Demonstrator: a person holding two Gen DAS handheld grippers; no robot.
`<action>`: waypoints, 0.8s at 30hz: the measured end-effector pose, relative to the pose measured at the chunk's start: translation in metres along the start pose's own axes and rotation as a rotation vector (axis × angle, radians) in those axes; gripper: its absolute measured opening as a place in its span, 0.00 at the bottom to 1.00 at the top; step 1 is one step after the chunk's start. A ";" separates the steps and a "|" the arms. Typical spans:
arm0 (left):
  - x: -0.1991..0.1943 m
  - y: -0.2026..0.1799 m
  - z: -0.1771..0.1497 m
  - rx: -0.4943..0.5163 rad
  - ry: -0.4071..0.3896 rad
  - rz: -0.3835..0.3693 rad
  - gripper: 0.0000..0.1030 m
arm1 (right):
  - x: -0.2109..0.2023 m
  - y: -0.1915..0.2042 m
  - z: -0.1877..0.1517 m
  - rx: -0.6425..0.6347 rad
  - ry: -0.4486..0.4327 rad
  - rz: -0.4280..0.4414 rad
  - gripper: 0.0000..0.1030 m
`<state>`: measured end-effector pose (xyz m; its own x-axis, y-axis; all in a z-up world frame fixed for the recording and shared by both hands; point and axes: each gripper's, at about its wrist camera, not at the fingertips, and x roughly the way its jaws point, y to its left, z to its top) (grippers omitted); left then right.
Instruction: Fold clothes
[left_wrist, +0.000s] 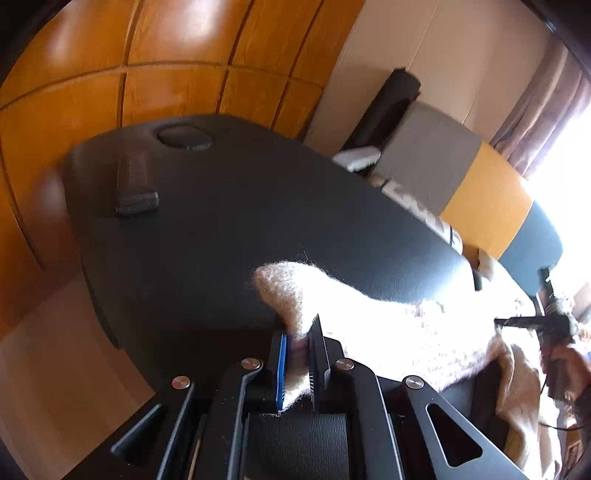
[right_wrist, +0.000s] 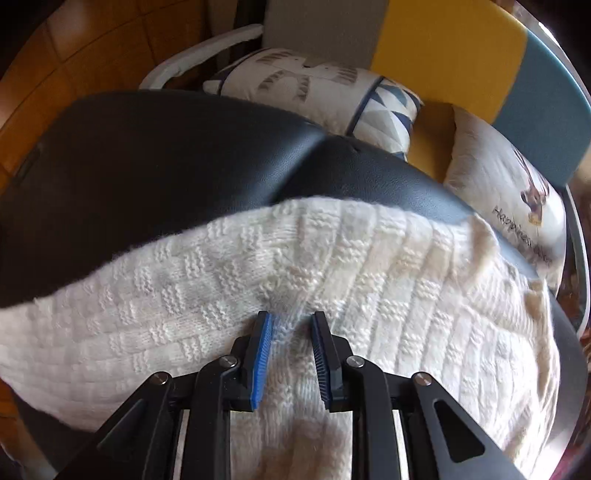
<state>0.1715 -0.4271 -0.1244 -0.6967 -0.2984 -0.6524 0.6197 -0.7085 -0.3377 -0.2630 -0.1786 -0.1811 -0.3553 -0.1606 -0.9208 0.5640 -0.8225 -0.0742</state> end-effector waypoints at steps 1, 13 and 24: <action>-0.004 -0.002 0.003 0.008 -0.026 -0.006 0.09 | 0.000 0.005 0.000 -0.035 -0.019 -0.025 0.15; 0.017 -0.042 0.085 0.109 -0.229 -0.004 0.09 | 0.017 -0.002 0.030 0.057 -0.075 -0.013 0.00; 0.151 -0.001 0.099 0.021 0.234 0.166 0.16 | 0.014 -0.007 0.033 0.074 -0.068 -0.033 0.01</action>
<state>0.0298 -0.5348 -0.1557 -0.4820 -0.2574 -0.8375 0.7091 -0.6761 -0.2003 -0.2963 -0.1934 -0.1805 -0.4242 -0.1670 -0.8900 0.4956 -0.8654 -0.0738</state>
